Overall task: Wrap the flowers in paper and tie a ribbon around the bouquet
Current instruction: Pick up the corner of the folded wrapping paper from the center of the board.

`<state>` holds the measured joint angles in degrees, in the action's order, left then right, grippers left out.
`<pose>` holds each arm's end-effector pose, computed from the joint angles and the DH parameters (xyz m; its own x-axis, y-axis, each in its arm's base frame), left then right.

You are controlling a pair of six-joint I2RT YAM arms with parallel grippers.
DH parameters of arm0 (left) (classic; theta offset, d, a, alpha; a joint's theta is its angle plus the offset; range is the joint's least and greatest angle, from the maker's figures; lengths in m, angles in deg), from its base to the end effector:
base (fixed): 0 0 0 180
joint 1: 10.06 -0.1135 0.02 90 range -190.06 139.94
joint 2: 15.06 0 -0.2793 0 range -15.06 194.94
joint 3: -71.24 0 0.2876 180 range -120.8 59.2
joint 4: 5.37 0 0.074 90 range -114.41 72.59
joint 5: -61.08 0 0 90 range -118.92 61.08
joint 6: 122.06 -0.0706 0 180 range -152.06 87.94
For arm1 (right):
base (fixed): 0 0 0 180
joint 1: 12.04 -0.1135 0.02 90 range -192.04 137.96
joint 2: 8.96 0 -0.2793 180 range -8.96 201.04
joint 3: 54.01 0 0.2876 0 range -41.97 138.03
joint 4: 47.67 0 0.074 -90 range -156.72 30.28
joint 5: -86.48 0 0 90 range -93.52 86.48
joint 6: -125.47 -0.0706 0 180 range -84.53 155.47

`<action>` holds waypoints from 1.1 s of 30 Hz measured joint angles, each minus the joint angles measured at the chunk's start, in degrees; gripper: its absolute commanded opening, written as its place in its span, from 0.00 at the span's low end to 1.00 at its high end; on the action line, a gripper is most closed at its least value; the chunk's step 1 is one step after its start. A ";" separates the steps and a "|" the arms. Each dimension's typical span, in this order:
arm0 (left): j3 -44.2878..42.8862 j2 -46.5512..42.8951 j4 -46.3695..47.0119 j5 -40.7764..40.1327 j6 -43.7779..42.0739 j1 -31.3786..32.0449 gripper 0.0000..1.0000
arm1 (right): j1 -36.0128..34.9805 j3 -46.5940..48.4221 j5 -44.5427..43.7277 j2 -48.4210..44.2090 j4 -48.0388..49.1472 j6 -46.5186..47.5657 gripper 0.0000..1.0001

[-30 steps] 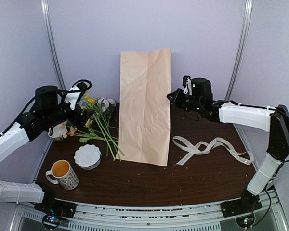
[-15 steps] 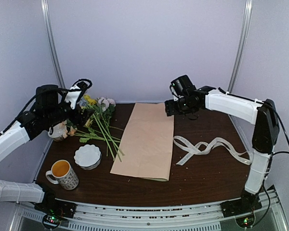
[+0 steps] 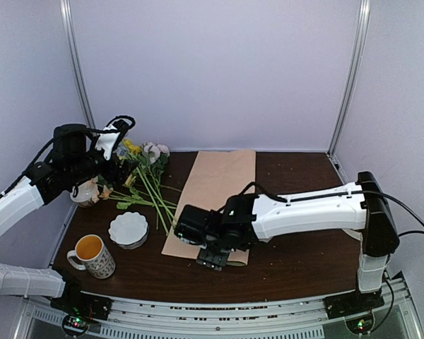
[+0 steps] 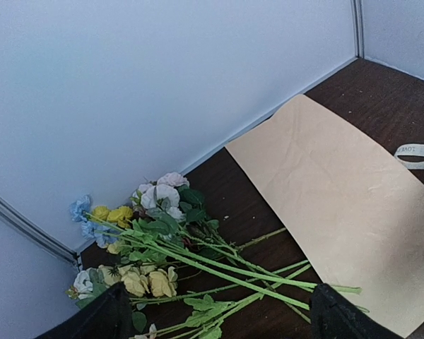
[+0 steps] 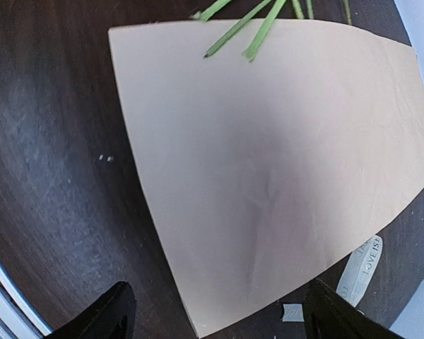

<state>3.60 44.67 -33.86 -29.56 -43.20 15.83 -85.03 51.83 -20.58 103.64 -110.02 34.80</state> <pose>0.2697 -0.1300 0.3435 -0.2277 0.3253 -0.9178 0.4803 0.8575 0.1847 0.1554 0.4371 0.2053 -0.2836 -0.8889 -0.3598 -0.8803 0.3901 -0.2699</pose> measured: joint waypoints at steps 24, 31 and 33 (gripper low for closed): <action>0.00 0.09 0.00 0.87 0.15 0.00 0.91 | -4.48 -7.69 -22.23 8.76 -2.08 2.38 0.10; 0.00 0.37 -0.04 0.87 0.15 0.00 0.91 | -1.51 -7.15 -25.70 8.44 -1.62 -2.62 0.00; 0.00 0.37 -0.02 0.87 0.15 0.00 0.91 | 0.83 -7.34 -24.83 6.25 -1.33 -5.66 0.00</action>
<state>3.60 45.04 -33.88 -28.69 -43.05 15.83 -84.20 44.48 -45.41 109.89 -111.35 29.14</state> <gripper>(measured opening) 0.914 0.013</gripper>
